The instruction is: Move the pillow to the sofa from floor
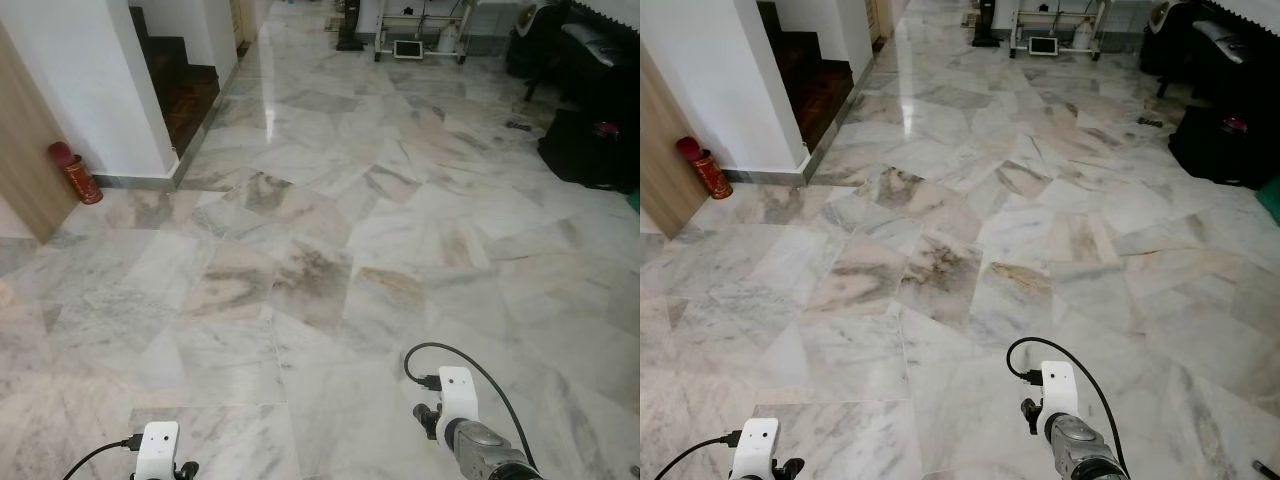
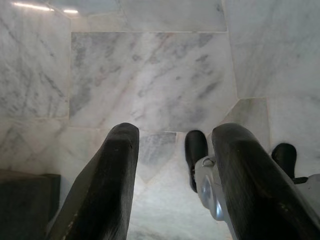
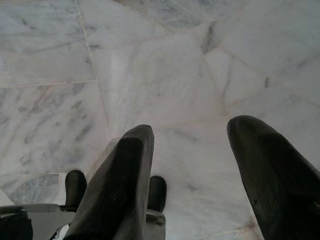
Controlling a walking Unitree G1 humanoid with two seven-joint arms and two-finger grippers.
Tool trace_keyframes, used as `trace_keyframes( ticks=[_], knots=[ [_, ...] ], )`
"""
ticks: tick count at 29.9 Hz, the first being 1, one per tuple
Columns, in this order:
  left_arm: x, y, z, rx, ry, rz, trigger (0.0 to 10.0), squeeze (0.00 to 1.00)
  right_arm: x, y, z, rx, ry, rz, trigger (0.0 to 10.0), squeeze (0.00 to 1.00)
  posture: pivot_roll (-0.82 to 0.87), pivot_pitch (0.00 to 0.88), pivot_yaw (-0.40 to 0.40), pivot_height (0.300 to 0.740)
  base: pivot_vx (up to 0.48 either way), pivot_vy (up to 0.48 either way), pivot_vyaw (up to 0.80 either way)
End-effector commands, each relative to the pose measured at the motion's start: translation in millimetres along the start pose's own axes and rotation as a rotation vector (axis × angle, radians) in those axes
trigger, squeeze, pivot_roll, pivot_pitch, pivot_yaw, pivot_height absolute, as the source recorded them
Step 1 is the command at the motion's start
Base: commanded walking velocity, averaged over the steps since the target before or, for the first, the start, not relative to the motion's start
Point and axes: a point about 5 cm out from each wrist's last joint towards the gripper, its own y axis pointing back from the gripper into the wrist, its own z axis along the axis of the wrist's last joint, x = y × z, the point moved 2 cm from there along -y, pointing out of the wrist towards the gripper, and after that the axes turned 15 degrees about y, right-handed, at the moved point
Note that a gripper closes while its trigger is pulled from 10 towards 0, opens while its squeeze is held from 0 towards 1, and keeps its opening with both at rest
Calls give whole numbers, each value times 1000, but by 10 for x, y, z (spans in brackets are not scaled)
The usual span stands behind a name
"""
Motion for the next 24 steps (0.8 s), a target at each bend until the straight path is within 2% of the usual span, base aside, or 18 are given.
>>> trace_keyframes(
  ticks=[1, 7, 9, 11, 17, 18, 20, 23, 24],
  knots=[
    [36, 6, -27, 13, -11, 24, 10000, 0, -20, 0, 15, 9, 14, -6, 10000, 0, -19, 0, -18, 740, 0, 0, 0],
    [47, 9, -17, -13, 18, 49, 10000, 0, -17, 0, 19, 8, 16, 0, 10000, 0, -25, 0, -27, 740, 0, 0, 0],
    [47, 9, -11, -17, 16, 48, 10000, 0, -30, 1, 3, 31, 37, -13, 10000, 0, -30, 0, -26, 740, 0, 0, 0],
    [43, 8, -4, -21, 14, 45, 10000, 0, -47, 3, -30, 66, 13, -45, 10000, 0, -28, 0, -19, 740, 0, 0, 0],
    [48, 12, 12, -43, 30, 47, 10000, 0, -33, 1, -29, 68, 31, -33, 10000, 0, -38, 0, -12, 740, 0, 0, 0],
    [53, 13, 15, -47, 31, 50, 10000, 0, -52, 0, 6, 27, 15, -70, 10000, 0, -39, 0, -8, 740, 0, 0, 0],
    [54, 13, 15, -48, 31, 51, 10000, 0, -55, 1, 11, 21, 13, -75, 10000, 0, -39, 0, -8, 740, 0, 0, 0],
    [64, 15, 19, -54, 34, 57, 10000, 0, -86, 9, 88, -73, -45, -139, 10000, 0, -40, 0, -4, 740, 0, 0, 0],
    [70, 17, 24, -61, 39, 61, 10000, 0, -106, 21, 146, -136, -57, -168, 10000, 0, -41, 0, -3, 740, 0, 0, 0]
  ],
)
